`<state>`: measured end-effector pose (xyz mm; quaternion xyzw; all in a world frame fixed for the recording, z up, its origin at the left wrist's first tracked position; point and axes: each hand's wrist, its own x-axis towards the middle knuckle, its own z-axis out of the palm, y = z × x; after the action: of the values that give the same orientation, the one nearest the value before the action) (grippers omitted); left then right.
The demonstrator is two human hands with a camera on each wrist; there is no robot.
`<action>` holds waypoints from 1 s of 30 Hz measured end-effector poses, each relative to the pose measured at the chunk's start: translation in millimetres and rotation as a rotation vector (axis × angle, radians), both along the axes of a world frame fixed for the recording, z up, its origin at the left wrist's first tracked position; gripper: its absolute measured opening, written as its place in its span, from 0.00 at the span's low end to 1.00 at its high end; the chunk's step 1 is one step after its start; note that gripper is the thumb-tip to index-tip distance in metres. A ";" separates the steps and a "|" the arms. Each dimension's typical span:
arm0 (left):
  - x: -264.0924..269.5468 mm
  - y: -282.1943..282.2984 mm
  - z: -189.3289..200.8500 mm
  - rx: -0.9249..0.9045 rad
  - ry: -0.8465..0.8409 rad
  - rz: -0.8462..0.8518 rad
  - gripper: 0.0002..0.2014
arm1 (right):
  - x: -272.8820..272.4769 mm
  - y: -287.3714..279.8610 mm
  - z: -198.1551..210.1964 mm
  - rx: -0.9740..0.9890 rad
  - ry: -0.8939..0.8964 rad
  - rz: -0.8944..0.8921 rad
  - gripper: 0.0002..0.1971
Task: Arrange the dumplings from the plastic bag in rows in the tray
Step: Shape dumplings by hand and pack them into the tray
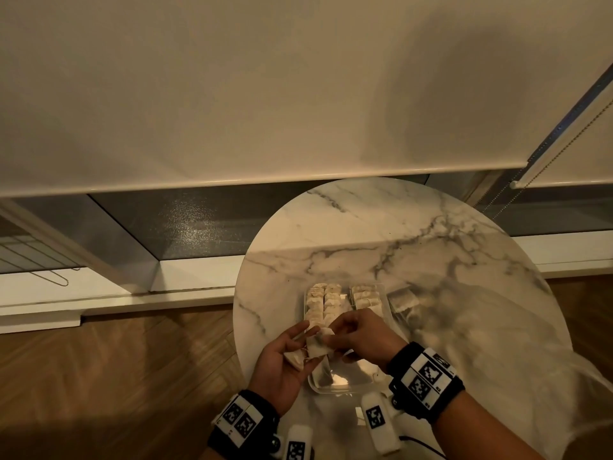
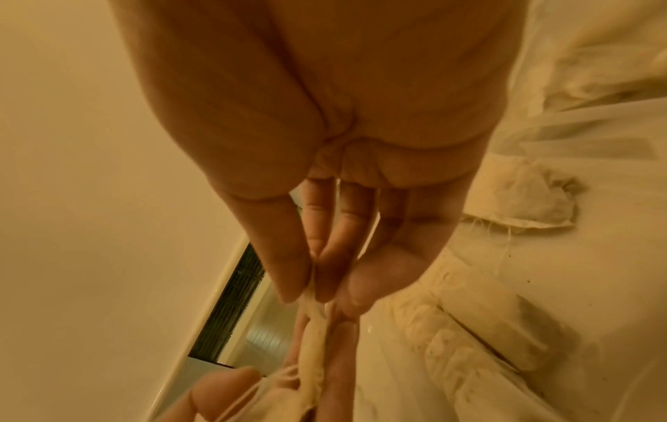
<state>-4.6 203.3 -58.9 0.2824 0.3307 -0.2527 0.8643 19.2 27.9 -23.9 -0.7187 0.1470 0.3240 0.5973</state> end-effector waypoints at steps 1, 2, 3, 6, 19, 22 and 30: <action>-0.7 -0.1 0.5 0.001 0.005 0.001 0.25 | 0.2 -1.3 -0.3 0.006 -0.020 -0.005 0.08; -1.3 0.1 0.2 0.007 0.006 -0.002 0.24 | 0.5 -2.5 -0.5 0.007 -0.042 -0.015 0.09; -1.6 0.5 0.0 0.023 0.002 -0.006 0.23 | 0.9 -4.0 -0.5 0.006 -0.059 -0.026 0.11; -0.9 1.1 -1.4 0.093 -0.020 -0.030 0.19 | 1.7 -7.6 0.5 0.061 -0.062 -0.060 0.11; -2.8 -2.0 4.4 0.154 -0.089 -0.147 0.18 | 2.7 -11.4 -5.2 0.060 -0.125 -0.060 0.10; -4.2 -4.7 2.4 0.179 -0.113 -0.191 0.18 | 5.7 -11.8 -5.5 0.045 -0.177 -0.080 0.08; 2.3 1.5 -8.2 0.212 0.050 -0.057 0.24 | 19.0 -23.8 -19.9 -0.034 -0.246 -0.168 0.07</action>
<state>-2.4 204.8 -67.1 0.3753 0.3689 -0.2478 0.8134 38.2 4.2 -43.8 -0.7481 0.1377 0.1799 0.6237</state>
